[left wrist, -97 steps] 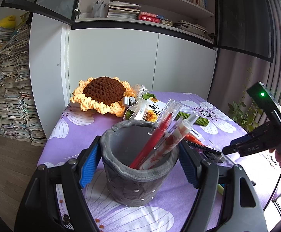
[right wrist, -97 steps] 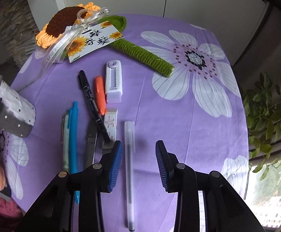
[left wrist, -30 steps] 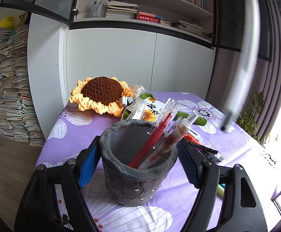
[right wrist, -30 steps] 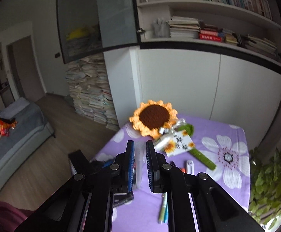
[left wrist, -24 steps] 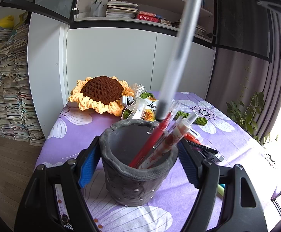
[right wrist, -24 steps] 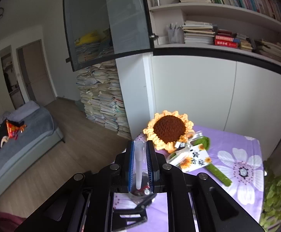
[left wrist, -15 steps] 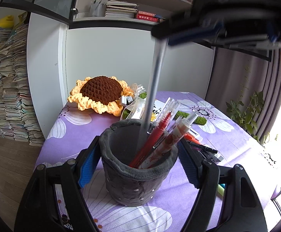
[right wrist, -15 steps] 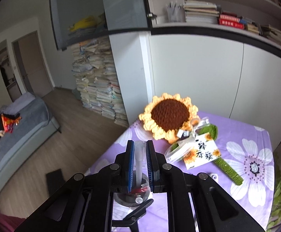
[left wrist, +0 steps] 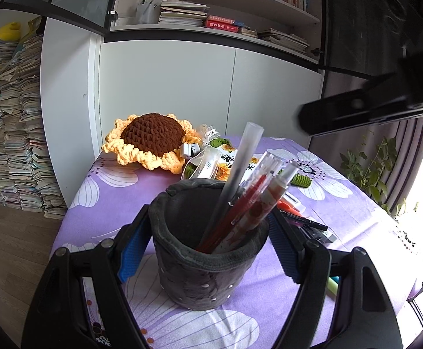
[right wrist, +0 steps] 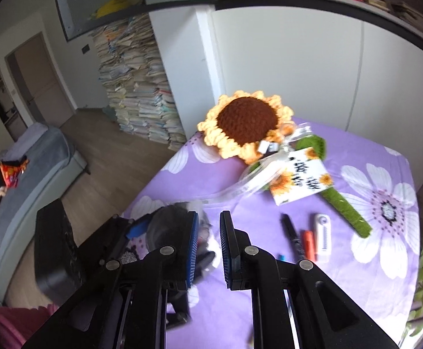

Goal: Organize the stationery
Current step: 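Return the right tool to the pens and grasp the black marker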

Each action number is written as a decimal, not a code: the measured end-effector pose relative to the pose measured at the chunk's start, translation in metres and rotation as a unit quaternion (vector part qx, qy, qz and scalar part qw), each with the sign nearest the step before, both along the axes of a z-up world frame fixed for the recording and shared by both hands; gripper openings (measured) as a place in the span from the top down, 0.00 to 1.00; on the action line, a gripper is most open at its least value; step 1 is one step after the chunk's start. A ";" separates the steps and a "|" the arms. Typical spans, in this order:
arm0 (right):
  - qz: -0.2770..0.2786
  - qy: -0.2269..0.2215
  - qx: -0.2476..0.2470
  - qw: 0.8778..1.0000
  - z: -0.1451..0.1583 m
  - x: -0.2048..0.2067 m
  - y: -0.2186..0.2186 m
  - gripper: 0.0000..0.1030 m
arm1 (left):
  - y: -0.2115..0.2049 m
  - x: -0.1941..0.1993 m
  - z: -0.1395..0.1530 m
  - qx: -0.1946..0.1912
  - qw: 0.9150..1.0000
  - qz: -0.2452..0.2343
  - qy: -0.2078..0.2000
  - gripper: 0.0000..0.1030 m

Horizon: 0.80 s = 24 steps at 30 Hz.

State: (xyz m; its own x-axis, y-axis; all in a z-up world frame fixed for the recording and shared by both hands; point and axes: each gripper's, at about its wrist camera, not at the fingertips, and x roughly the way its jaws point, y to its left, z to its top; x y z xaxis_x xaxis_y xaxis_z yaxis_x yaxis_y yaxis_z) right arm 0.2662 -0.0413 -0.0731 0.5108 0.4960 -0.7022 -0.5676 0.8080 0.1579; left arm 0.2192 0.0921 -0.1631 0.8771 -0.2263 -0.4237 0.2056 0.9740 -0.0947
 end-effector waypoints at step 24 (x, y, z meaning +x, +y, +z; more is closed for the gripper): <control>0.040 0.041 -0.199 0.978 -0.100 0.081 -0.003 0.70 | 0.001 -0.001 0.001 -0.001 1.000 0.000 0.001 0.26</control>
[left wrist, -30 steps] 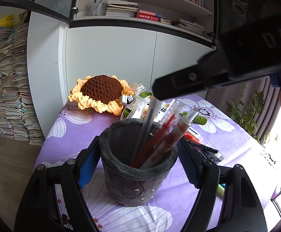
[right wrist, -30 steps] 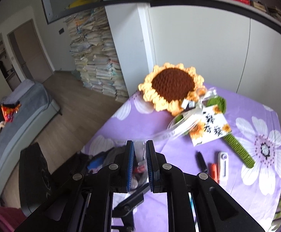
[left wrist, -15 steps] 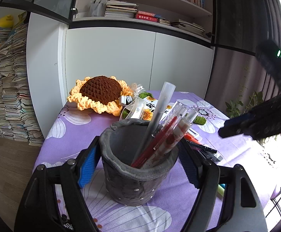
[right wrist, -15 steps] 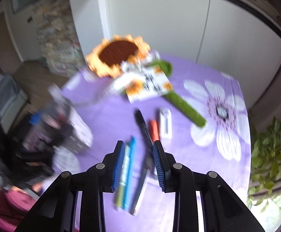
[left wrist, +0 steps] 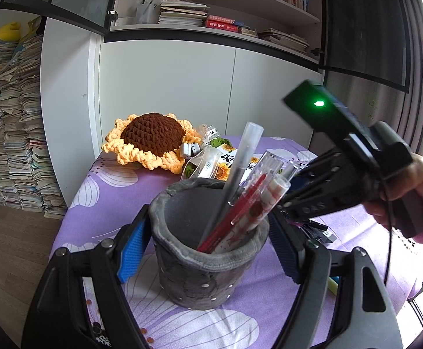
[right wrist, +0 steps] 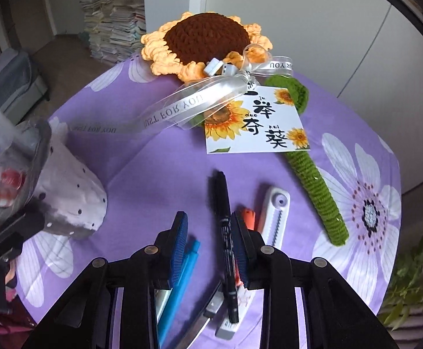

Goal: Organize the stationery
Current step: 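Return the right tool to the pens and grasp the black marker, then lift the black marker with the right tool and insert it into the cup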

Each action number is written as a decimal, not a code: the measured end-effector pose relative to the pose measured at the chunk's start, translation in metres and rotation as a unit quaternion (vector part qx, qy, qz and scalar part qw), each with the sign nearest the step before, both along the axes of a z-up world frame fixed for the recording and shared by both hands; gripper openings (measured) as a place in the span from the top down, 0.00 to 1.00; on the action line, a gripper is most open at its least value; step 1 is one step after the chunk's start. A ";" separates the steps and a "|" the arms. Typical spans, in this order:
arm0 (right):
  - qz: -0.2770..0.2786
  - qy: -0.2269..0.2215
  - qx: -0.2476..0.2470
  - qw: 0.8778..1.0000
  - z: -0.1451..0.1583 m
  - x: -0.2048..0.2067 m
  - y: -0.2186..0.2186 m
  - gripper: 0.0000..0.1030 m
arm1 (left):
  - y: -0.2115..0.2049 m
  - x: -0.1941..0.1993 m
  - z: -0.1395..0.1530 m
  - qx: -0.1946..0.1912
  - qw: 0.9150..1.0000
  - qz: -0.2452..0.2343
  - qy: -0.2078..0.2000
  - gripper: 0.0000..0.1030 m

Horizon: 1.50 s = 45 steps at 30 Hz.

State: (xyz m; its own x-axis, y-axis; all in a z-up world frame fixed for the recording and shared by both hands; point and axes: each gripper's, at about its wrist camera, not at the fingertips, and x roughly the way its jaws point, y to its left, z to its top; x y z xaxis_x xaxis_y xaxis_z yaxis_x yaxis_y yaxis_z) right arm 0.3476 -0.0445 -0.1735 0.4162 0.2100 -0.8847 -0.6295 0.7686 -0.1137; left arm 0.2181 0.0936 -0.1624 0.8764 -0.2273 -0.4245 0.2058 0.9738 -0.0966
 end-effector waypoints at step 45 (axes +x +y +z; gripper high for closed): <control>0.020 -0.164 0.203 0.965 0.192 -0.123 -0.001 0.86 | 0.000 0.000 -0.001 0.000 1.000 0.000 0.001 0.25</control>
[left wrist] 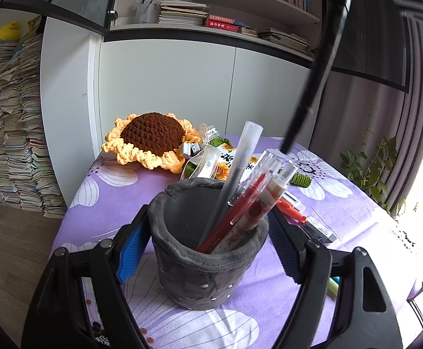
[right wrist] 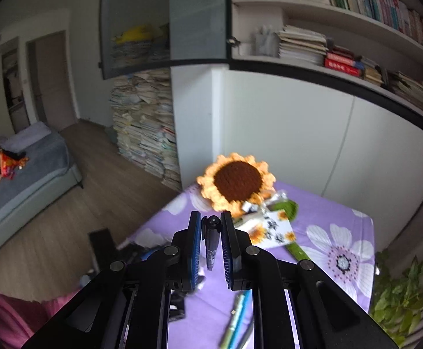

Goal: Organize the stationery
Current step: 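Lift the black marker with the right tool and insert it into the cup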

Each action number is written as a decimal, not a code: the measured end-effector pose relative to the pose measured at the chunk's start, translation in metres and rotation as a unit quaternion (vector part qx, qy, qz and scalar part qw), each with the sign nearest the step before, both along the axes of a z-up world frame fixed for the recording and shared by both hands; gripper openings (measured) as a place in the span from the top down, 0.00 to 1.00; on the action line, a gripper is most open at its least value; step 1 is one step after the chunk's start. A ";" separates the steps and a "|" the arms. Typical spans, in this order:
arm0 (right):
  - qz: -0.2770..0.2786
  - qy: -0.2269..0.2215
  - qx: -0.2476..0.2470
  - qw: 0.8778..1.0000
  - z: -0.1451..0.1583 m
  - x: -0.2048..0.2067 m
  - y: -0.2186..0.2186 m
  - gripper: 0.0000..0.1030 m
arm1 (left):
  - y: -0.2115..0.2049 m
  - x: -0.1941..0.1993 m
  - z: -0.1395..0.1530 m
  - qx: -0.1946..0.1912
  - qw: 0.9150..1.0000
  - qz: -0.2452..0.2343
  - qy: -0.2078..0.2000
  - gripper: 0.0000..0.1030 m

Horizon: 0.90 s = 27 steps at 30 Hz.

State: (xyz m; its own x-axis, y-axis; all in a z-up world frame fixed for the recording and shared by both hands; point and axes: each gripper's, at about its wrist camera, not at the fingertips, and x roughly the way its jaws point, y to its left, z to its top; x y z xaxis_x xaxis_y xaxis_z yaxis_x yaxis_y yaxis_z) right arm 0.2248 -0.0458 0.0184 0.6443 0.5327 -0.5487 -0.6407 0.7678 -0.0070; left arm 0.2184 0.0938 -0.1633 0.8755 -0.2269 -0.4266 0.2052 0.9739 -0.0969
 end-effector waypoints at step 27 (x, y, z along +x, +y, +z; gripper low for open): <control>0.013 0.136 -0.024 0.990 -0.088 0.050 0.032 0.86 | -0.001 0.001 0.000 0.000 1.000 0.000 0.001 0.24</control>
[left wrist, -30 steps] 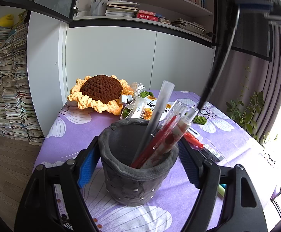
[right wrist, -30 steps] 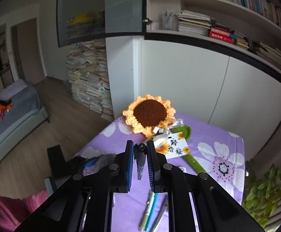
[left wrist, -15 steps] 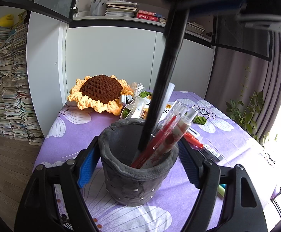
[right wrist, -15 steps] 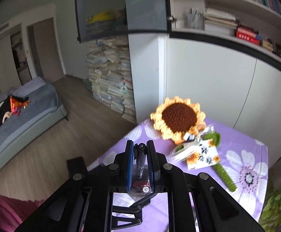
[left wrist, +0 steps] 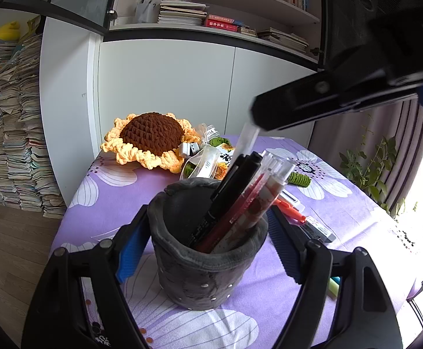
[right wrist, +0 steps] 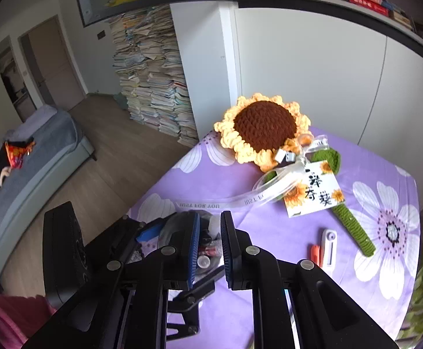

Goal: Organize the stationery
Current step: 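Lift the black marker with the right tool and insert it into the cup, then return the right tool to the pens and grasp the silver metal pen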

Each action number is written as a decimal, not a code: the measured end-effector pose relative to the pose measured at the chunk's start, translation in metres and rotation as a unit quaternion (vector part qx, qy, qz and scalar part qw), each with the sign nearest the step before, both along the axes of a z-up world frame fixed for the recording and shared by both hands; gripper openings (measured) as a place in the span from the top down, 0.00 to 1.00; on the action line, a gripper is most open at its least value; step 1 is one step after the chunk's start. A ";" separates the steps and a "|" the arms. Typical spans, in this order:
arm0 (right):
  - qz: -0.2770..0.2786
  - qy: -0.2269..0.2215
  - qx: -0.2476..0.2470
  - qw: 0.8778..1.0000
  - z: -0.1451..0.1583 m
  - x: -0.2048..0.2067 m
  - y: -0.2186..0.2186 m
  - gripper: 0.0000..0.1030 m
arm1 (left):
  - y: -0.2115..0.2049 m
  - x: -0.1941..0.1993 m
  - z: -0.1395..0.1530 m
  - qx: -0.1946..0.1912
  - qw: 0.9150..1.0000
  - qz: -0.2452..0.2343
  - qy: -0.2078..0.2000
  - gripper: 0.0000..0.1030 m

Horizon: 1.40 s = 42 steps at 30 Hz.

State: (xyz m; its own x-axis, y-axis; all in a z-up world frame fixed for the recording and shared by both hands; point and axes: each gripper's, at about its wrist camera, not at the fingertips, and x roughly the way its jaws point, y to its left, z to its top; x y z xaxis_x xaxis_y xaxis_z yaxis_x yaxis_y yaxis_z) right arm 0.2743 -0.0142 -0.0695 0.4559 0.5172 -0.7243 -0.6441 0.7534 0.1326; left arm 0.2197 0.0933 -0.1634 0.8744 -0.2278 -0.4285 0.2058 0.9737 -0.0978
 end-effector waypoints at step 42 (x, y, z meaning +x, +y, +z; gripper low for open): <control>-0.172 0.138 -0.112 0.969 -0.129 0.040 -0.087 0.85 | -0.003 0.000 0.001 0.001 1.000 -0.002 -0.001 0.22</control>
